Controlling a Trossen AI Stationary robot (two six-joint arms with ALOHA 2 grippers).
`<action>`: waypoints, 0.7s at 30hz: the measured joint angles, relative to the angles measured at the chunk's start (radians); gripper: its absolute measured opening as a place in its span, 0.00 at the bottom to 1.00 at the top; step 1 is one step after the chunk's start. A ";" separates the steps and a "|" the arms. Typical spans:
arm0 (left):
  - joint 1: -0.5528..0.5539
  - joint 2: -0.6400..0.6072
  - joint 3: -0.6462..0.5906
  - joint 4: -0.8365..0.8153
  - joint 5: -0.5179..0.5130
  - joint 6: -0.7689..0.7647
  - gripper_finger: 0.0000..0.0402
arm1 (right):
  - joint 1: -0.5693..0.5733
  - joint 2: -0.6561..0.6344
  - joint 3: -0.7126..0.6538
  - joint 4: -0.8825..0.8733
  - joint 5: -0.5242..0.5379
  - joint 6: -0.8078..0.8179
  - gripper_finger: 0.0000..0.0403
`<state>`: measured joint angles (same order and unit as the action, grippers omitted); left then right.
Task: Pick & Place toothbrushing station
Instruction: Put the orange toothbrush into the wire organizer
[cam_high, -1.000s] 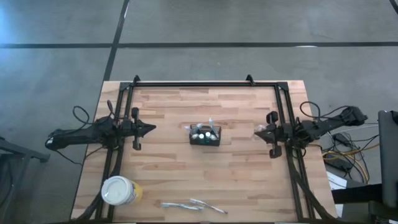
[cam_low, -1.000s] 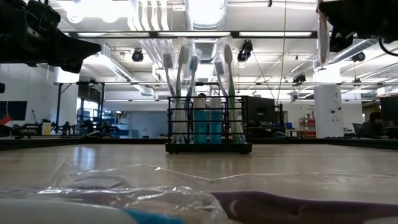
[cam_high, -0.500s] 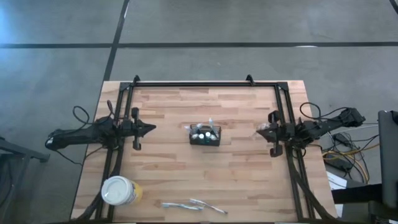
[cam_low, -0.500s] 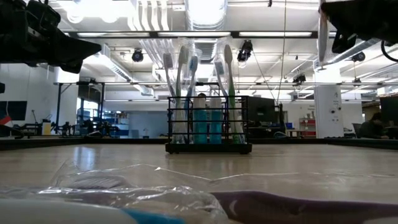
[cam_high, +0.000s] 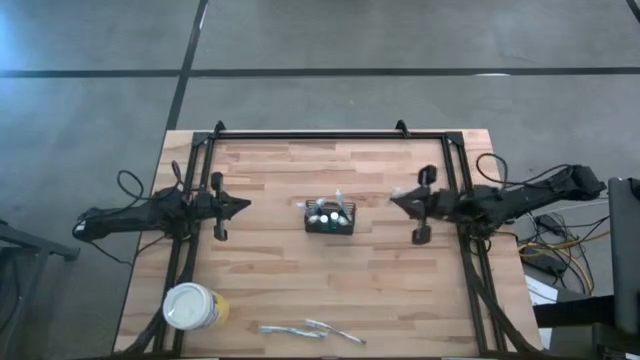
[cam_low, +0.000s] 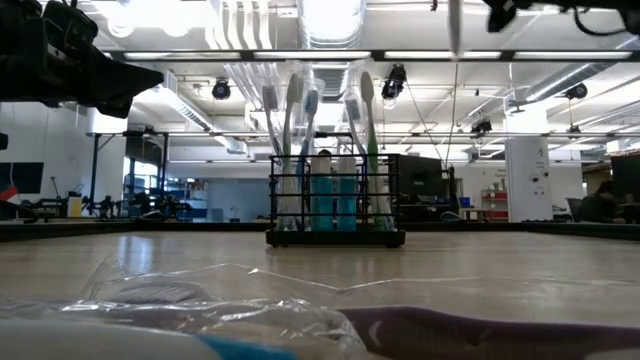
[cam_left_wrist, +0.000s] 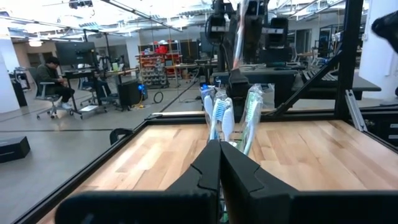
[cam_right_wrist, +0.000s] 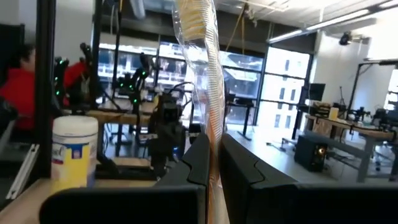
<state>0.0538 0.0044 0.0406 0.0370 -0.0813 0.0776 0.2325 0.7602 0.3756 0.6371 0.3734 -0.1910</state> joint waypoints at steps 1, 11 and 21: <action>0.000 0.000 0.000 0.000 0.000 0.000 0.02 | -0.009 0.049 0.031 0.012 -0.012 -0.009 0.03; 0.000 0.000 0.000 -0.020 0.000 0.001 0.02 | -0.155 0.421 0.174 0.195 -0.240 0.024 0.03; 0.000 0.000 0.000 -0.022 0.001 0.001 0.02 | -0.183 0.568 0.111 0.407 -0.255 0.065 0.03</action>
<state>0.0540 0.0044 0.0402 0.0151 -0.0807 0.0788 0.0494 1.3282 0.4864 1.0446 0.1181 -0.1259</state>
